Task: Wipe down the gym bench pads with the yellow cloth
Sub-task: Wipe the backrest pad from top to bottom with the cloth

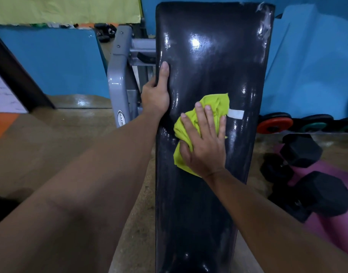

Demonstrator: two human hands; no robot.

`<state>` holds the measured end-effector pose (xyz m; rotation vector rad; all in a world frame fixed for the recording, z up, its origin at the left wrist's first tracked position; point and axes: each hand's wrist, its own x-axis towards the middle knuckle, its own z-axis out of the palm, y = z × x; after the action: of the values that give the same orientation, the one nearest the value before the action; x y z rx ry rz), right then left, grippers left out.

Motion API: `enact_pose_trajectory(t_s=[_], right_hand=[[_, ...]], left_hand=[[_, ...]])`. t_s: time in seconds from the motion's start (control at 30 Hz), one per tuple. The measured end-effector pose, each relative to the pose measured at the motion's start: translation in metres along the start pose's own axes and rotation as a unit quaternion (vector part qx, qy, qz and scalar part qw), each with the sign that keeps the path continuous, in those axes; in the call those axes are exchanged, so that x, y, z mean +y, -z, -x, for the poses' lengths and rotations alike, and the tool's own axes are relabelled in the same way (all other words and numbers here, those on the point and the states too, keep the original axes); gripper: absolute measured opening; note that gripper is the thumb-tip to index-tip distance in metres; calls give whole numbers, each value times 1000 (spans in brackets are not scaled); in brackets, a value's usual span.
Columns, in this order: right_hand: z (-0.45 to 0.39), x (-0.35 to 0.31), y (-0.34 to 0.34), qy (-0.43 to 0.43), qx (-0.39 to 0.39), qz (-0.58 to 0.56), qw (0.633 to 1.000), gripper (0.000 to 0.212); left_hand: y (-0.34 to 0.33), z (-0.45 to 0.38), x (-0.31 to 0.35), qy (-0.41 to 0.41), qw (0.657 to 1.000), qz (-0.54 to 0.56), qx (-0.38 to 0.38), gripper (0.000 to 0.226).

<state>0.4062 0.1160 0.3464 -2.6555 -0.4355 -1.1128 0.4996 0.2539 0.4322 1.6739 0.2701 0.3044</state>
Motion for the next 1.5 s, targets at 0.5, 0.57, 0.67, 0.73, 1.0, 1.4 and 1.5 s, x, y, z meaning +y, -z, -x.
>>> enact_pose_trajectory(t_s=[0.5, 0.57, 0.67, 0.73, 1.0, 1.4, 1.5], right_hand=[[-3, -39, -13, -11, 24, 5, 1000, 58], [0, -49, -15, 7, -4, 3, 1000, 55], [13, -47, -12, 77, -70, 5, 995, 57], [15, -36, -10, 92, -68, 8, 993, 56], [18, -54, -14, 65, -63, -6, 996, 51], [23, -41, -1, 15, -65, 2, 998, 63], [39, -26, 0, 57, -99, 16, 993, 61]], left_hand=[[-2, -4, -2, -2, 1000, -5, 3, 59], [-2, -4, 1, -6, 1000, -8, 1, 59], [-1, -5, 2, 1, 1000, -3, -3, 56], [0, -4, 0, 2, 1000, -8, -2, 51], [-2, -7, -1, 1, 1000, 5, -1, 52], [6, 17, -16, 27, 997, 23, -61, 71], [13, 28, -38, 26, 996, 15, -85, 78]])
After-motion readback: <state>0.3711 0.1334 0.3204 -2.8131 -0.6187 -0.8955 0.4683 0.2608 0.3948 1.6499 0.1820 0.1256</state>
